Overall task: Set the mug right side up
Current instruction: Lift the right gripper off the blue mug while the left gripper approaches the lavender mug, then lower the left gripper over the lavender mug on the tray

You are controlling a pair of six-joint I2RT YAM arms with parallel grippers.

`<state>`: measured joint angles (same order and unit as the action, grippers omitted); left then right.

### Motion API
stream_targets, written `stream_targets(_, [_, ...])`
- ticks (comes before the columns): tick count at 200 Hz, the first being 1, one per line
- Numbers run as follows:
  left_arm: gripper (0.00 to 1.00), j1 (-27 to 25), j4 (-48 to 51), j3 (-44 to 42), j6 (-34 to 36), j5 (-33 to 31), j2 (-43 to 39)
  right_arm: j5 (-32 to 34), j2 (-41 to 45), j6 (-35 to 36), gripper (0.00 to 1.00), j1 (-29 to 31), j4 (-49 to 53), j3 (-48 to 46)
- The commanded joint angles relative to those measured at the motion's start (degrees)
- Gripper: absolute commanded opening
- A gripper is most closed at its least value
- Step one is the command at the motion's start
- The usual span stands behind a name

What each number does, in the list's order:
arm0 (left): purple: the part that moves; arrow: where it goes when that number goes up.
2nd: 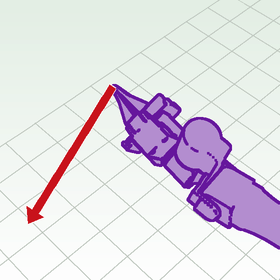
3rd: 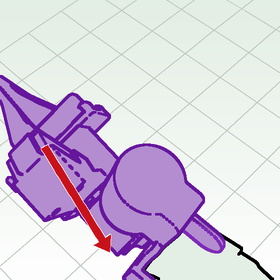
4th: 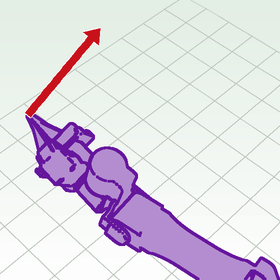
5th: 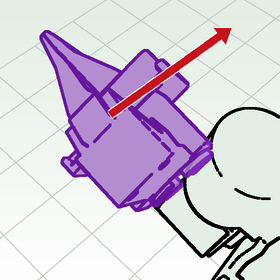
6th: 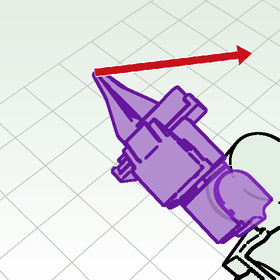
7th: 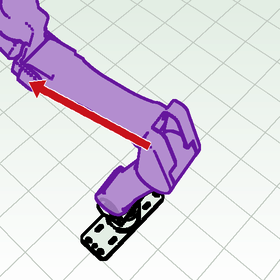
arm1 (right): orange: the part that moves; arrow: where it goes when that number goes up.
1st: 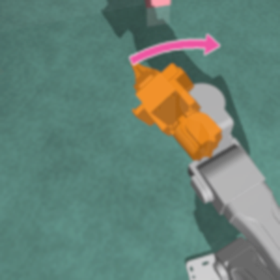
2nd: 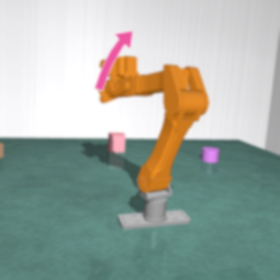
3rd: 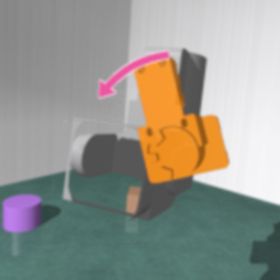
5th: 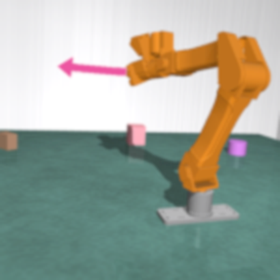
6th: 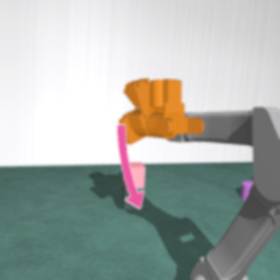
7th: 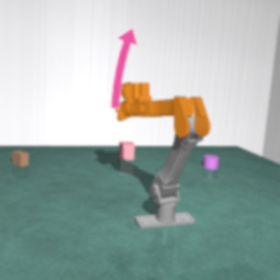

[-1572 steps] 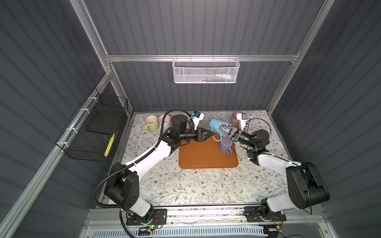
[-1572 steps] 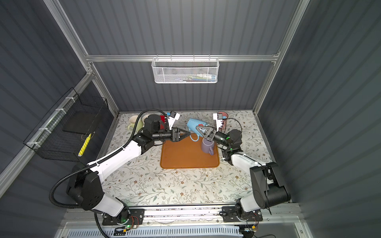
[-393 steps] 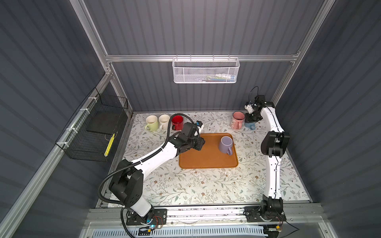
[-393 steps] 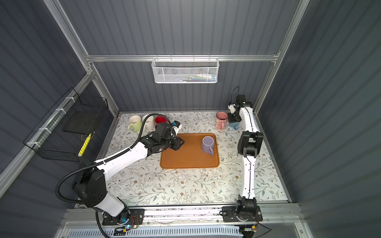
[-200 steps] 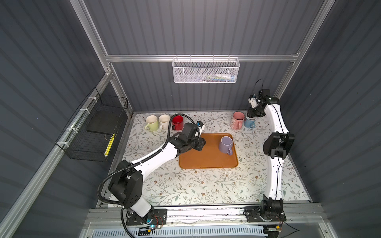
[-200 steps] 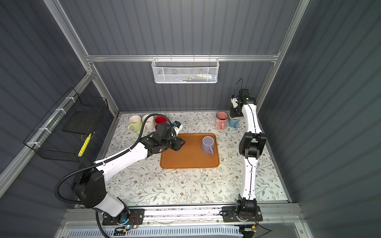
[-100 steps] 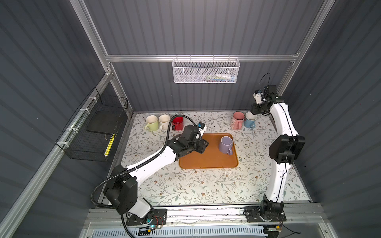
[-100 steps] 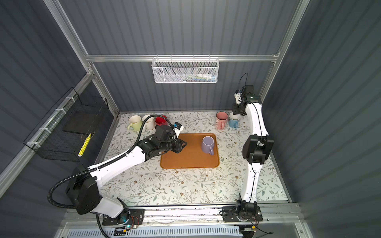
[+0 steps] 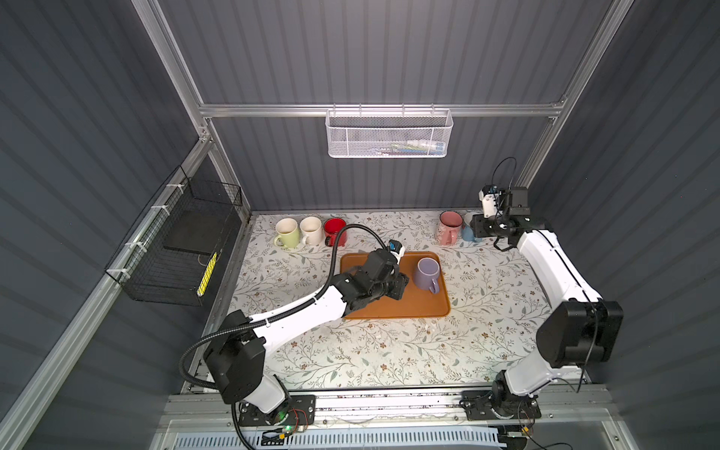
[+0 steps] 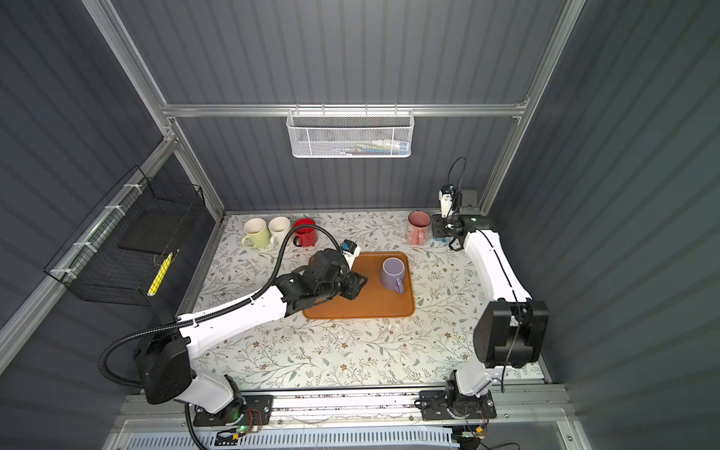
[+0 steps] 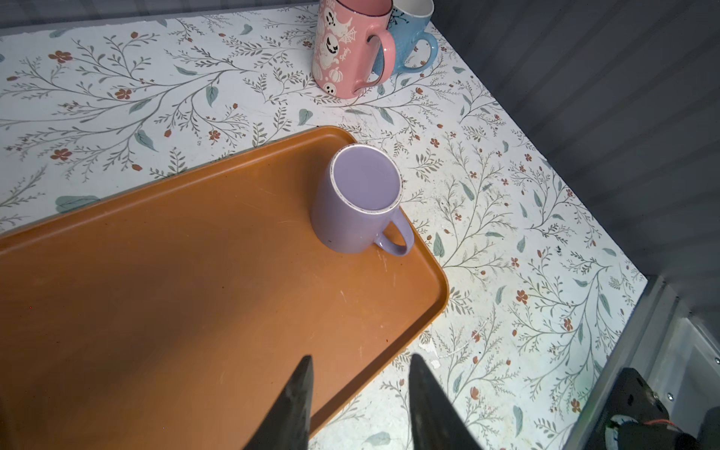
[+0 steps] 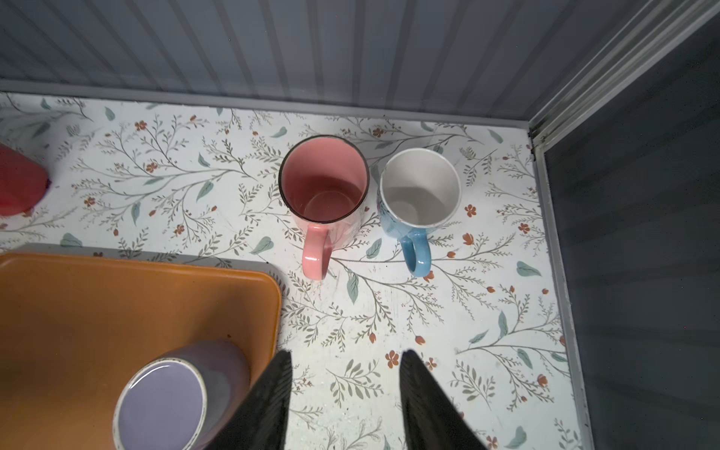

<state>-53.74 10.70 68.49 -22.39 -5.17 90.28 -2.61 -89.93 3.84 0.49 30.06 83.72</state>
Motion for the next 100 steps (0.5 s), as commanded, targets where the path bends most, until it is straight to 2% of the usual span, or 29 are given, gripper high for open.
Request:
stream_targets(1, [0.4, -1.74, 0.33, 3.13, -3.46, -3.63, 2.75, 1.41, 5.92, -4.29, 0.48, 1.71, -6.11, -6.55])
stream_targets(26, [0.4, -2.98, 1.61, 5.38, -8.49, -5.52, 5.67, 2.05, 15.6, -7.77, 0.49, 6.19, -10.2, -17.11])
stream_targets(48, [0.4, -4.41, 2.12, 7.78, -11.35, -6.26, 8.84, 3.37, 22.48, -9.93, 0.49, 9.69, -8.67, -22.71])
stream_targets(100, [0.4, -7.22, 5.96, 15.43, -18.57, -6.33, 16.83, 5.92, 33.72, -13.61, 0.52, 10.14, -3.8, -29.95])
